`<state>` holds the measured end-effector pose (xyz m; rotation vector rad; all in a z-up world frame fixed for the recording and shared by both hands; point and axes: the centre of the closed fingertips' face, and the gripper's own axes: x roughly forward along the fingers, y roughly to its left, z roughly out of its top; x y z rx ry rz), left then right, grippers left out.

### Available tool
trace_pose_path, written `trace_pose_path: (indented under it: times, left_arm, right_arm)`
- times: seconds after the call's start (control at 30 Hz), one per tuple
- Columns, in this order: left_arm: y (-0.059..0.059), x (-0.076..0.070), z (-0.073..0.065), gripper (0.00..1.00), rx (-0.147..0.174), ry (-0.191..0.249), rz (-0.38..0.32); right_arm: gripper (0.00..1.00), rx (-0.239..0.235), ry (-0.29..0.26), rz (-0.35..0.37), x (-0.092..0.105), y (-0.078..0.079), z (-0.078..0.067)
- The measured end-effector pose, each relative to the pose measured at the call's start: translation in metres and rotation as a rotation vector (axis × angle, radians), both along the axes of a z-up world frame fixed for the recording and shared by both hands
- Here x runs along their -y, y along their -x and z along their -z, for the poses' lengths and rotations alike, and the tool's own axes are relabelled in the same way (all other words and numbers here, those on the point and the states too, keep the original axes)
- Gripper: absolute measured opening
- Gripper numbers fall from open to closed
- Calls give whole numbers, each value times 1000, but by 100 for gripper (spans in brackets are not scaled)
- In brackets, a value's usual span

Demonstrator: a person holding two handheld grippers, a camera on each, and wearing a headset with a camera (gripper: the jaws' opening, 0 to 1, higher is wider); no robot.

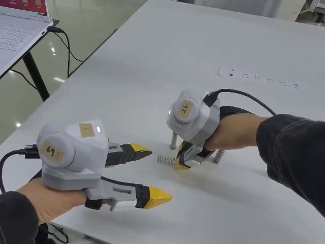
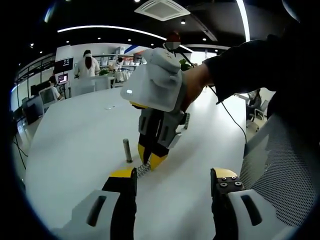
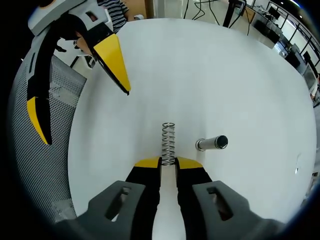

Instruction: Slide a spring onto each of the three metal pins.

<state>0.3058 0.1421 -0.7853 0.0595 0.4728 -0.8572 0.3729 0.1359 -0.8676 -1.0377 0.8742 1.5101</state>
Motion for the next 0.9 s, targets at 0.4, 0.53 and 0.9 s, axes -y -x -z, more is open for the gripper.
trace_pose_path:
  times: [0.4,0.53,0.9]
  left_arm:
    - [-3,-1,2,56,1,-4,-2]
    - [-4,-1,2,56,3,-9,-3]
    - [-6,5,-7,54,21,-10,17]
  right_arm:
    - [12,-2,-6,-16,4,7,-15]
    - [12,-4,-12,-26,6,12,-22]
    - [12,13,-24,-100,21,31,-56]
